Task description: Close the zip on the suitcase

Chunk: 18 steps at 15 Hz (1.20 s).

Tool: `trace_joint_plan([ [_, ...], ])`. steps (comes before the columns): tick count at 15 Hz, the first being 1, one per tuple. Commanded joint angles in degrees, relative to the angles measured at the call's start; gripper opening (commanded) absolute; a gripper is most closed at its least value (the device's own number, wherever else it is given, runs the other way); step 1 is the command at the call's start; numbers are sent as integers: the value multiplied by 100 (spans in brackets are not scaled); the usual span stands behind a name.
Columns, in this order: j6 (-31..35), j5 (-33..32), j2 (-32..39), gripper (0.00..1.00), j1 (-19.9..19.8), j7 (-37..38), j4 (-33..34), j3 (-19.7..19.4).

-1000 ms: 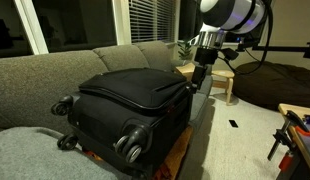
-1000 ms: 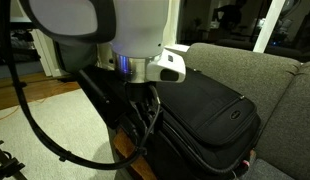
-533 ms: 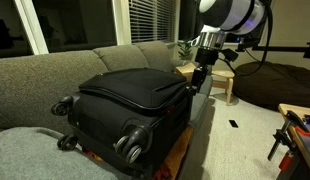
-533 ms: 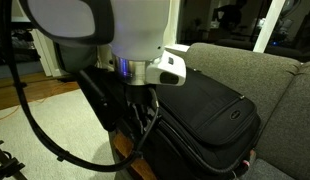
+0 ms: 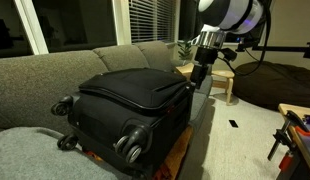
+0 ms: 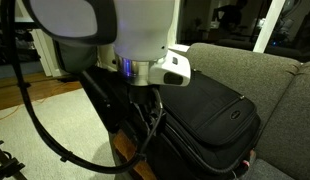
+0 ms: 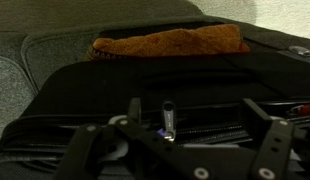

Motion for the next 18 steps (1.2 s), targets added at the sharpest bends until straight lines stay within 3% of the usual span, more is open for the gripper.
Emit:
trace_joint_plan([
  [1,93,211,127,100,-73,-219,81,29],
  [17,49,417,481,100,-170,-391,366,39],
  [18,40,422,489,97,-172,-393,382,38],
])
